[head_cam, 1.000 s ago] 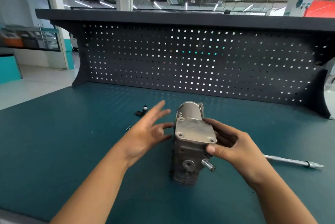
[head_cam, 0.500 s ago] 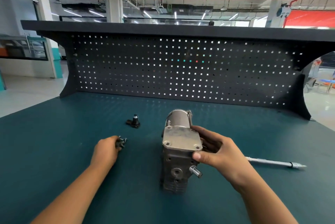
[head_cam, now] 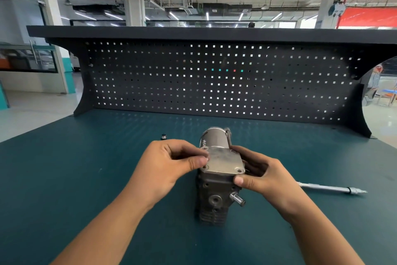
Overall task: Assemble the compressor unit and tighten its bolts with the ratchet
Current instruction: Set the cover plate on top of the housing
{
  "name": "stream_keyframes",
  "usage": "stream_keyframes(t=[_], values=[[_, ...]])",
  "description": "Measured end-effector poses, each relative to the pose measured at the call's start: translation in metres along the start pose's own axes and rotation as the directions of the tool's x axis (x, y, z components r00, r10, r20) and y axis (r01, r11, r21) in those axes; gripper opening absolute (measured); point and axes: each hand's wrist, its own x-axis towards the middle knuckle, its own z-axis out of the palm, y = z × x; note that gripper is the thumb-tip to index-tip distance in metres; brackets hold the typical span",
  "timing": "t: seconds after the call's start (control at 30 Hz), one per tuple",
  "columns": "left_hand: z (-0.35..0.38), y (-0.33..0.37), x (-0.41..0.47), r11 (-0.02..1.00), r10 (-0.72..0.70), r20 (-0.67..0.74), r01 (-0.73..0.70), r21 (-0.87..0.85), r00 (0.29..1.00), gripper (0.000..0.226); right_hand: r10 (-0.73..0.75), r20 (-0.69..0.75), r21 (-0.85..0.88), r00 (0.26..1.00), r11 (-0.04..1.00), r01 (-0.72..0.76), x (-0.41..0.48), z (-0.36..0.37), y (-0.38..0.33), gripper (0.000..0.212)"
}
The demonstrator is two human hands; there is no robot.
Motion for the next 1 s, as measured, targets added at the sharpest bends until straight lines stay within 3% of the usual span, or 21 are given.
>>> stream_keyframes(t=[0.6,0.87,1.0], values=[[-0.0050,-0.0035,-0.0021,0.899,0.150,-0.023,-0.126,0.420,0.988,0.015,-0.008,-0.011,-0.008,1.000,1.000,0.008,0.0004,0.0008,0.0036,0.070],[-0.0034,-0.0086,-0.0042,0.912,0.135,-0.032,-0.111,0.396,0.990,0.025,-0.004,-0.010,-0.019,1.000,1.000,0.004,0.0006,0.0003,0.0050,0.075],[-0.0033,-0.0089,-0.0061,0.902,0.154,-0.026,-0.130,0.412,0.988,0.016,0.001,-0.009,-0.027,1.000,1.000,-0.001,0.0006,0.0003,0.0049,0.076]])
